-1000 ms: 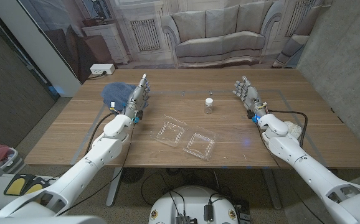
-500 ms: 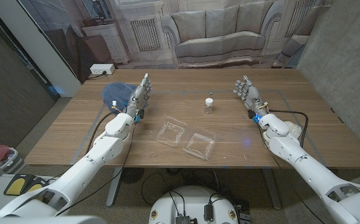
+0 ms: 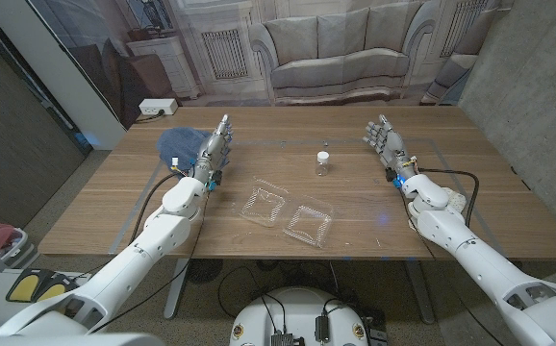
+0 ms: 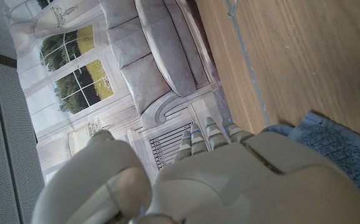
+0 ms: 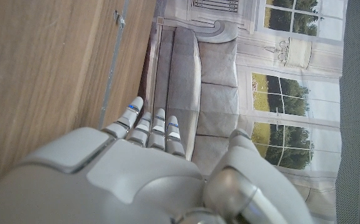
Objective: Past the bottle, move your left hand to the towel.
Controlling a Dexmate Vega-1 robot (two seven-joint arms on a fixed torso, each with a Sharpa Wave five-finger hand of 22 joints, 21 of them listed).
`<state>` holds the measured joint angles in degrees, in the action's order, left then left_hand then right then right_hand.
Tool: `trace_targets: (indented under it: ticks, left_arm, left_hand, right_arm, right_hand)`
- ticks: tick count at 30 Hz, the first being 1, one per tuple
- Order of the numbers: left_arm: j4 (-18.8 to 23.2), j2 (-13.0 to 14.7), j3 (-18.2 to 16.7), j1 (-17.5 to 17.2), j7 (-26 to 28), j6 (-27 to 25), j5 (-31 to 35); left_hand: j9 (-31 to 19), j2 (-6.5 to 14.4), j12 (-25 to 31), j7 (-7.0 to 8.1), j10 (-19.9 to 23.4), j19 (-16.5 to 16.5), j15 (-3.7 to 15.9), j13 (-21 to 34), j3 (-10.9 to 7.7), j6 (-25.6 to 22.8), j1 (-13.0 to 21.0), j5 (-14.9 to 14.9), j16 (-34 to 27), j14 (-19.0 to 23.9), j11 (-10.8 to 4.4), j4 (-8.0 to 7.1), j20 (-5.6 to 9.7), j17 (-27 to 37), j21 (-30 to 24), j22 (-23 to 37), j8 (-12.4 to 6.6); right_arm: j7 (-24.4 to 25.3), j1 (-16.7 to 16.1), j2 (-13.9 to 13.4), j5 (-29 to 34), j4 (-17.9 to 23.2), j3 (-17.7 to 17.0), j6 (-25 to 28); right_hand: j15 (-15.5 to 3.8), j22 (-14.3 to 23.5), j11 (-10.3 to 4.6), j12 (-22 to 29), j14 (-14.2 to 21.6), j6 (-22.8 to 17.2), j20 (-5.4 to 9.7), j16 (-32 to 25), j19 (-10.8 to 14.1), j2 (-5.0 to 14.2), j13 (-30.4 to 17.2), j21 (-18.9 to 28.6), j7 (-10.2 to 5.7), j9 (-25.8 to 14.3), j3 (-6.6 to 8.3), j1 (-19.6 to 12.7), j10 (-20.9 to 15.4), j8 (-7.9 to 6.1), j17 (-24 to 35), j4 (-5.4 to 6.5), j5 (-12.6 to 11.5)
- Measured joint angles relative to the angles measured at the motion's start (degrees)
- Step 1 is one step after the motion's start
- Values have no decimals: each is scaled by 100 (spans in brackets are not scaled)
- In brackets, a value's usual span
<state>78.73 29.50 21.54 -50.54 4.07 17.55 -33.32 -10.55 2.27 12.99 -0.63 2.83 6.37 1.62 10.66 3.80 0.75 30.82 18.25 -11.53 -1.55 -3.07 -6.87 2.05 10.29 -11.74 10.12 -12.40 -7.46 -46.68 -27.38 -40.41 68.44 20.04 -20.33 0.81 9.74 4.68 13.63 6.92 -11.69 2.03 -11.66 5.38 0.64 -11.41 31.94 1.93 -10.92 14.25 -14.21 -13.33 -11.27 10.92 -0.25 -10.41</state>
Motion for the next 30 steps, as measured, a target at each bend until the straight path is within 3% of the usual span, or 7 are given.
trace_targets:
  ticks: [30]
  left_arm:
    - [697,397,-308,-440,247,151,189]
  left_hand:
    - [2,75,0,-8,123,-61,34,1,-32,-213,180,22,0,89,-61,63,0,-1,0,1,1]
  right_arm:
    - [202,-105,39,63,141,-14,-98]
  right_hand:
    - [-11,-1,-8,-1,93,-71,10,-21,112,22,23,-45,11,-1,-1,23,-47,0,1,1,0]
